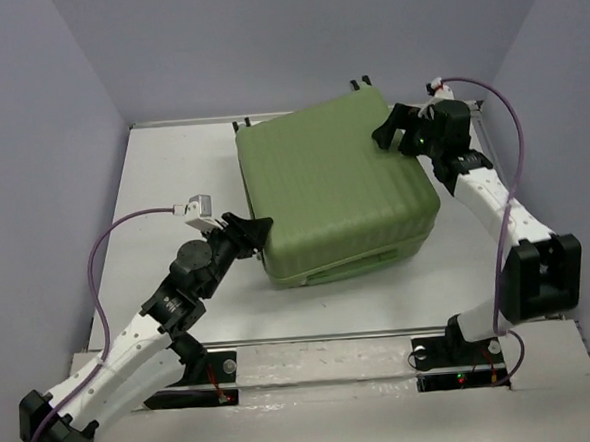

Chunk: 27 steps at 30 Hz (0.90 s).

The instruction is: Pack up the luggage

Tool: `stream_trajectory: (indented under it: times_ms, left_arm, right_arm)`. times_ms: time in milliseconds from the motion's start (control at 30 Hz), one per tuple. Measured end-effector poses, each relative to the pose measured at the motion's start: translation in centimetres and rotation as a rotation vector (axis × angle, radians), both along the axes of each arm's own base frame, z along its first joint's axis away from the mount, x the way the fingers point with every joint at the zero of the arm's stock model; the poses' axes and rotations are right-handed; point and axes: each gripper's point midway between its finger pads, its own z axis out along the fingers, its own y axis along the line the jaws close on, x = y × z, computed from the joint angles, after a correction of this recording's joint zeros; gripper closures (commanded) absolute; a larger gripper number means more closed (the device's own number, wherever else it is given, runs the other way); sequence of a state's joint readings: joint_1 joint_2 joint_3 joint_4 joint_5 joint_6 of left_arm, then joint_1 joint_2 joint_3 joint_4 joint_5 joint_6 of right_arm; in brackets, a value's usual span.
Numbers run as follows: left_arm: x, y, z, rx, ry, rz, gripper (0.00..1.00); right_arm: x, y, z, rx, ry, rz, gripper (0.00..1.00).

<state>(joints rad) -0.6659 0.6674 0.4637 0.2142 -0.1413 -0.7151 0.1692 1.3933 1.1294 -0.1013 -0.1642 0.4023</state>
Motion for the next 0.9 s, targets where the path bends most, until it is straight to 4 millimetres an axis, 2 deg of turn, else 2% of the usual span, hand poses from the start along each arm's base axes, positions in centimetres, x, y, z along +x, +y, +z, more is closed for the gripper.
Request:
stream_trajectory:
  times_ms: [133, 233, 300, 333, 400, 433, 467, 500, 533, 567, 633, 700, 733, 767, 833, 867, 900]
  left_arm:
    - [-2.4, -3.1, 0.2, -0.031, 0.023, -0.080, 0.49]
    - [-6.0, -7.5, -0.1, -0.046, 0.081, -0.276, 0.46]
    - [-8.7, -10.3, -0.6, -0.031, 0.131, -0.425, 0.40]
    - [-9.8, -11.3, -0.4, -0.022, 0.147, -0.486, 0.32]
    - [-11.3, -12.6, 0.0, 0.004, 0.170, -0.565, 0.28]
    - [-11.5, -12.8, 0.2, 0.029, 0.185, -0.580, 0.21]
    - [-11.7, -12.7, 0.9, 0.051, 0.195, -0.588, 0.18]
    - [-11.6, -12.2, 1.6, 0.082, 0.205, -0.587, 0.13]
    - [-11.5, -11.8, 2.1, 0.100, 0.208, -0.584, 0.13]
    - [-10.5, -11.2, 3.4, 0.108, 0.192, -0.557, 0.08]
    - [-6.2, -9.1, 8.5, 0.071, 0.081, -0.415, 0.04]
    - [-1.6, -5.0, 13.5, 0.032, -0.026, -0.221, 0.03]
    - [-0.4, -3.3, 15.1, 0.023, -0.065, -0.157, 0.03]
    - [1.1, -0.1, 17.0, 0.013, -0.115, -0.052, 0.03]
    - [2.2, 3.1, 17.3, 0.016, -0.140, 0.042, 0.01]
    - [2.3, 4.2, 16.7, 0.019, -0.142, 0.066, 0.01]
    - [2.4, 5.6, 15.2, 0.025, -0.126, 0.092, 0.01]
  right_arm:
    - [6.2, 2.2, 2.2, 0.027, -0.089, 0.134, 0.02]
    - [9.1, 4.1, 2.9, 0.056, -0.132, 0.236, 0.01]
    - [9.7, 5.7, 3.4, 0.089, -0.137, 0.314, 0.01]
    - [9.6, 6.6, 3.6, 0.103, -0.133, 0.345, 0.00]
    - [9.3, 8.1, 3.9, 0.119, -0.125, 0.388, 0.00]
    - [9.0, 8.9, 4.1, 0.126, -0.122, 0.408, 0.00]
    - [8.7, 9.5, 4.1, 0.128, -0.116, 0.422, 0.00]
    - [8.5, 9.9, 4.3, 0.129, -0.110, 0.429, 0.00]
    - [8.4, 10.1, 4.4, 0.132, -0.106, 0.433, 0.00]
    - [8.2, 10.3, 4.6, 0.134, -0.100, 0.434, 0.00]
    - [7.7, 10.4, 5.0, 0.134, -0.085, 0.431, 0.00]
    - [7.1, 10.4, 5.4, 0.133, -0.070, 0.430, 0.00]
    - [6.6, 10.4, 5.9, 0.134, -0.058, 0.431, 0.00]
    - [6.0, 10.5, 6.3, 0.135, -0.048, 0.436, 0.00]
    - [4.5, 10.9, 7.1, 0.134, -0.031, 0.450, 0.00]
    - [3.7, 11.2, 7.7, 0.134, -0.030, 0.458, 0.00]
    - [2.9, 11.2, 8.5, 0.134, -0.035, 0.464, 0.00]
